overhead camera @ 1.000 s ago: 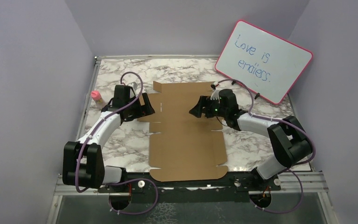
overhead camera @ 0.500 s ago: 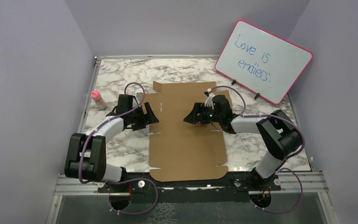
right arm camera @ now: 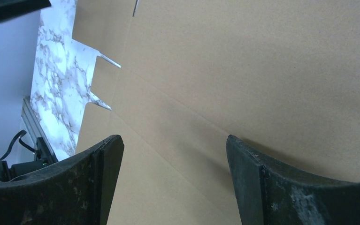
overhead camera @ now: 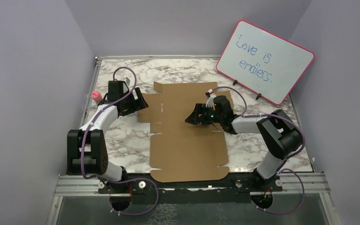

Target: Fold the paper box

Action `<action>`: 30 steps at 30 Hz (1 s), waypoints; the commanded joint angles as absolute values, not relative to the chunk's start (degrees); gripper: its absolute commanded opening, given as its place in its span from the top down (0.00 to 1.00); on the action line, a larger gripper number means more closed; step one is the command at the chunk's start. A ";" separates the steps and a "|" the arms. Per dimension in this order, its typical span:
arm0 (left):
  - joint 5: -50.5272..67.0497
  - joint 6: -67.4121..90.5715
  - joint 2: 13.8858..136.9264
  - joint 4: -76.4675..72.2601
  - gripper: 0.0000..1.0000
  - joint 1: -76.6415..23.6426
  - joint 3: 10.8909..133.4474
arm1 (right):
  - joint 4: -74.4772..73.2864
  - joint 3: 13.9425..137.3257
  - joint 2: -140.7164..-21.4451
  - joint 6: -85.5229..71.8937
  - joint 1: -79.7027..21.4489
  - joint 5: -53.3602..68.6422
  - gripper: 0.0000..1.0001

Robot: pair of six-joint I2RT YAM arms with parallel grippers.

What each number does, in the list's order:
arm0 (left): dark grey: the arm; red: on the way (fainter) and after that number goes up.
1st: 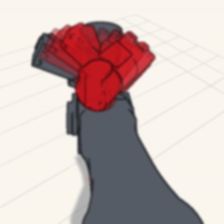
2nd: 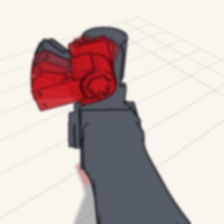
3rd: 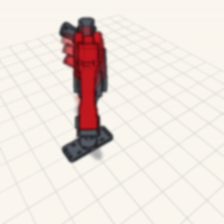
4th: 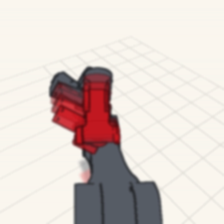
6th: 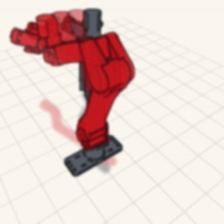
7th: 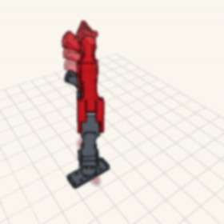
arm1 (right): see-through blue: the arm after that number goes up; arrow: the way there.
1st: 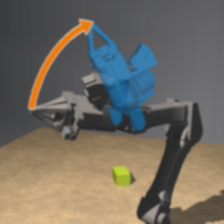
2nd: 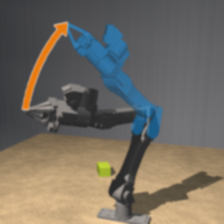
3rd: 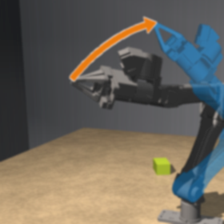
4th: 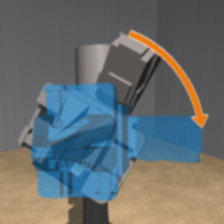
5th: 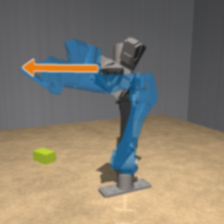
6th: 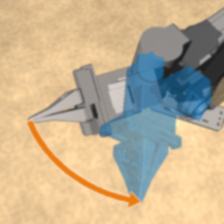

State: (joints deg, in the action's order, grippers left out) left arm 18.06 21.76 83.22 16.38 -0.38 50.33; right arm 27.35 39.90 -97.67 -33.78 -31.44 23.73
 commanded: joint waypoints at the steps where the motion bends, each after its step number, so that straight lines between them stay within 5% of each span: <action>1: 15.15 17.01 87.69 19.57 0.14 1.30 54.29 | 29.30 40.83 -99.37 -32.70 -31.75 22.42 0.15; 10: 22.96 15.74 96.36 20.65 0.24 2.28 58.53 | 32.20 39.81 -101.41 -33.55 -31.74 22.48 0.16; 25: 23.41 16.31 94.19 20.47 0.91 1.42 58.04 | 33.57 38.11 -101.68 -33.66 -31.80 21.82 0.17; 30: 16.76 16.35 91.62 22.56 0.98 -3.19 58.58 | 34.04 37.79 -102.15 -33.55 -31.80 21.32 0.17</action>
State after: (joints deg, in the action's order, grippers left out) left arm 23.77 16.69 94.78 20.84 0.62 57.65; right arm 33.32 38.98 -100.64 -33.61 -31.44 23.20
